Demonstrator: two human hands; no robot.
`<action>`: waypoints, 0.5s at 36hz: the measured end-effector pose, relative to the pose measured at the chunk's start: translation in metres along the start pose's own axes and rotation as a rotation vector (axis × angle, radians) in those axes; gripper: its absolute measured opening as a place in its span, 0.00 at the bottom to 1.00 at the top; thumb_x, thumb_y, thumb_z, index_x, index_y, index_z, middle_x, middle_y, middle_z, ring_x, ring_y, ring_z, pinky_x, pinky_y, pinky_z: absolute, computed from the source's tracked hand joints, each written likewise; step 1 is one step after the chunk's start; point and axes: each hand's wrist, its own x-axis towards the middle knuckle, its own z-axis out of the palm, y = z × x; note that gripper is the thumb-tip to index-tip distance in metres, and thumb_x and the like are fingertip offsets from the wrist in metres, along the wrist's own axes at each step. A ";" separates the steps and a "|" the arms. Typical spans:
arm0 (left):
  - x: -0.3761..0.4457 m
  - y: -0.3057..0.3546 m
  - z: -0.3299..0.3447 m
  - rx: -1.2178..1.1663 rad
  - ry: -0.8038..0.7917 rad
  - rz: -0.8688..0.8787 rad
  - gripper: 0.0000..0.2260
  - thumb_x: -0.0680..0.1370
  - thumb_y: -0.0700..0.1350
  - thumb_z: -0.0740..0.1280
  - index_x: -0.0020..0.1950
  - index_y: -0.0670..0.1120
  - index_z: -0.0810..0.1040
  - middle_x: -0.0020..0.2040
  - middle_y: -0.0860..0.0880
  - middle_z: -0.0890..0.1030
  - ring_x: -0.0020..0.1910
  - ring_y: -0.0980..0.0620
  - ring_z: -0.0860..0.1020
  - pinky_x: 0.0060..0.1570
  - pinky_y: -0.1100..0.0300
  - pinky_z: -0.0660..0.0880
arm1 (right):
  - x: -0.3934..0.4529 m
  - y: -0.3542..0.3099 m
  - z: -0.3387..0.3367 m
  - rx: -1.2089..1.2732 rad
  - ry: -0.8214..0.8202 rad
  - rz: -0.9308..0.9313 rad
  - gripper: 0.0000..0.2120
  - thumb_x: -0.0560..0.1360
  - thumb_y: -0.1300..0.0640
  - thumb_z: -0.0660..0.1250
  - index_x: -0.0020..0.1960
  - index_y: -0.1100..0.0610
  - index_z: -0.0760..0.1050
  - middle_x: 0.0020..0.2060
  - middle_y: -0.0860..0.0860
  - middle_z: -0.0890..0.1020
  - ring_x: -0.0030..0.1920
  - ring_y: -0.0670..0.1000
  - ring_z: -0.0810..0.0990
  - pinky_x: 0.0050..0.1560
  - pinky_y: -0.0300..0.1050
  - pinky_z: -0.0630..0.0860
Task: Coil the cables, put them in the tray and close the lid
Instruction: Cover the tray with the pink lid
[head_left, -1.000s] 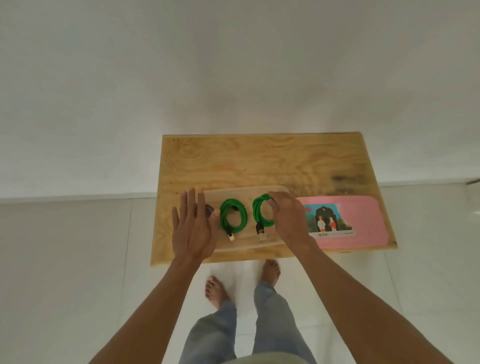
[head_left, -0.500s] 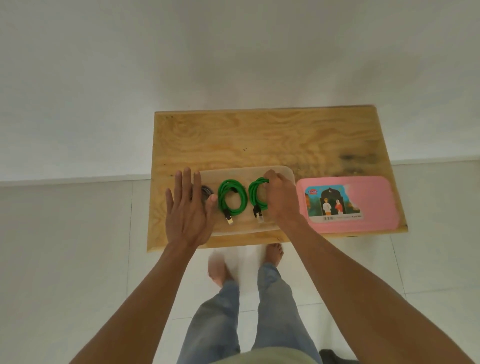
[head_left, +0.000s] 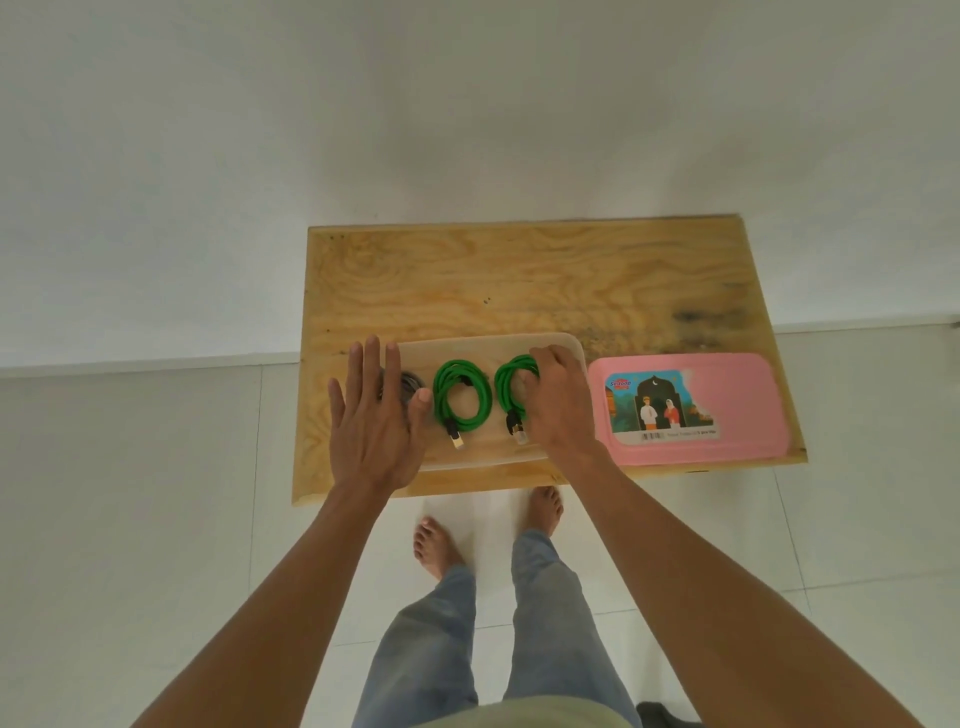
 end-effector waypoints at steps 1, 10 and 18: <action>0.000 0.000 -0.001 -0.001 -0.002 0.000 0.32 0.82 0.63 0.40 0.82 0.47 0.47 0.82 0.48 0.44 0.80 0.49 0.39 0.78 0.41 0.43 | -0.002 -0.002 -0.005 0.043 0.014 0.021 0.16 0.80 0.60 0.64 0.66 0.64 0.75 0.64 0.59 0.76 0.63 0.59 0.74 0.63 0.51 0.71; 0.002 0.022 -0.021 -0.067 0.060 -0.006 0.31 0.83 0.61 0.46 0.81 0.45 0.53 0.82 0.45 0.52 0.81 0.47 0.46 0.78 0.41 0.45 | -0.016 -0.004 -0.050 0.277 0.121 0.104 0.18 0.80 0.55 0.66 0.68 0.58 0.75 0.62 0.56 0.80 0.62 0.56 0.77 0.63 0.47 0.71; 0.004 0.114 -0.043 -0.291 0.142 0.046 0.29 0.83 0.61 0.52 0.79 0.45 0.59 0.80 0.45 0.60 0.79 0.46 0.57 0.76 0.44 0.58 | -0.020 0.016 -0.106 0.389 0.206 0.073 0.19 0.79 0.56 0.66 0.69 0.55 0.75 0.62 0.54 0.80 0.59 0.50 0.79 0.62 0.49 0.75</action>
